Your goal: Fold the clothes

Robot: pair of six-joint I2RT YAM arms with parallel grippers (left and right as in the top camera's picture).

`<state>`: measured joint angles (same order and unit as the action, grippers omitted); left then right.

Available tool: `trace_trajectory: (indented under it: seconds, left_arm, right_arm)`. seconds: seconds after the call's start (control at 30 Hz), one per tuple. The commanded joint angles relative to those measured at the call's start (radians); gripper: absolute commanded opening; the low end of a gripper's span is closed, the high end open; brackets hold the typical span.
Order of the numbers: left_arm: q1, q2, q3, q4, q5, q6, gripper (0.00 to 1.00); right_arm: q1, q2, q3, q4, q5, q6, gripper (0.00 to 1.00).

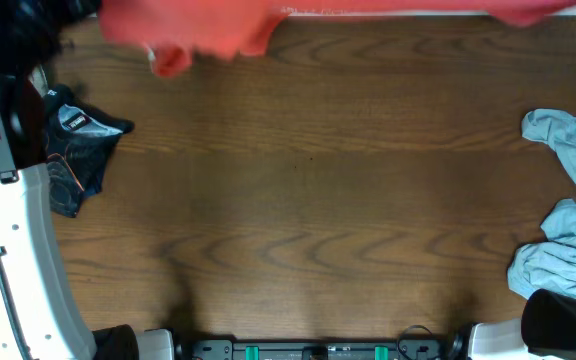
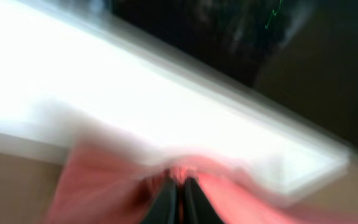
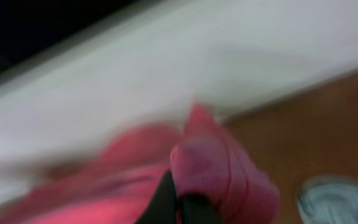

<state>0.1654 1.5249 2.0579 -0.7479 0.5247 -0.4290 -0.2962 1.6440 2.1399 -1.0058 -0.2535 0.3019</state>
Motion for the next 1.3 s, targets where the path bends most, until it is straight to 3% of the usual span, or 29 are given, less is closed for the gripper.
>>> trace_trajectory:
  seconds: [0.0, 0.17, 0.33, 0.77, 1.03, 1.27]
  left_arm:
    - [-0.008, 0.048, -0.031, -0.237, 0.052, 0.097, 0.06]
    - [-0.044, 0.058, -0.148, -0.543, 0.051, 0.198, 0.06]
    - [-0.085, 0.058, -0.353, -0.638, 0.051, 0.273, 0.06]
    - [-0.105, 0.053, -0.912, -0.624, -0.003, 0.344, 0.06]
    - [-0.105, -0.027, -1.020, -0.645, -0.021, 0.347, 0.06]
    - [-0.105, -0.183, -1.020, -0.619, -0.020, 0.337, 0.06]
  right_arm:
    - [-0.006, 0.055, -0.002, -0.155, 0.044, -0.110, 0.01]
    - [-0.001, 0.124, -0.016, -0.454, 0.153, -0.162, 0.01]
    - [-0.001, 0.176, -0.107, -0.620, 0.254, -0.162, 0.01]
    - [-0.018, 0.142, -0.705, -0.476, 0.278, -0.163, 0.01]
    - [-0.054, 0.004, -0.921, -0.409, 0.276, -0.143, 0.01]
    - [-0.085, -0.144, -0.951, -0.353, 0.277, -0.135, 0.01]
